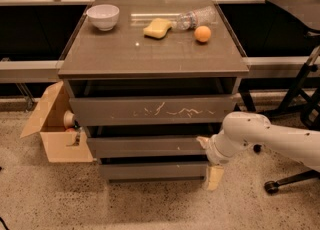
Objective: Open middle drawer
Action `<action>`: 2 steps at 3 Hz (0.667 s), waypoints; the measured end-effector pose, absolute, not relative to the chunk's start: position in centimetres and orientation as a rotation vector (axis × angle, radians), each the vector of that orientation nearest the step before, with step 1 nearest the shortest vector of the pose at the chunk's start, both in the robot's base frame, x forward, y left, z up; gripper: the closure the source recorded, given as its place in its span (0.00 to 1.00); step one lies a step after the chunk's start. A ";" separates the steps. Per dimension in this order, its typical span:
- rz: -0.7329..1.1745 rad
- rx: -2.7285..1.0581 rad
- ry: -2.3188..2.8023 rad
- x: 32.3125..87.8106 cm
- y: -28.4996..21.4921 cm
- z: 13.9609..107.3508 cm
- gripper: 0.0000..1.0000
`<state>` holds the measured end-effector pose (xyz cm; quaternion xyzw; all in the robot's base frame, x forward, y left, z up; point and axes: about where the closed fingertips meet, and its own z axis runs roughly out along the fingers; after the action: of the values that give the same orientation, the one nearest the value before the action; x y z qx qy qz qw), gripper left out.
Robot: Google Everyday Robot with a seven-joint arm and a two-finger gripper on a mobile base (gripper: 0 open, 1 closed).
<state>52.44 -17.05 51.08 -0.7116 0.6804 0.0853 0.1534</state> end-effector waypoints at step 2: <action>0.229 -2.055 1.946 53.0 -17.3 50.1 0.00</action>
Offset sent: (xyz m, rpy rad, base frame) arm 0.0163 -0.0082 -0.0236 -0.0353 -0.0210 0.0182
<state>52.98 -17.28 50.08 -0.7155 0.6775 0.0797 0.1503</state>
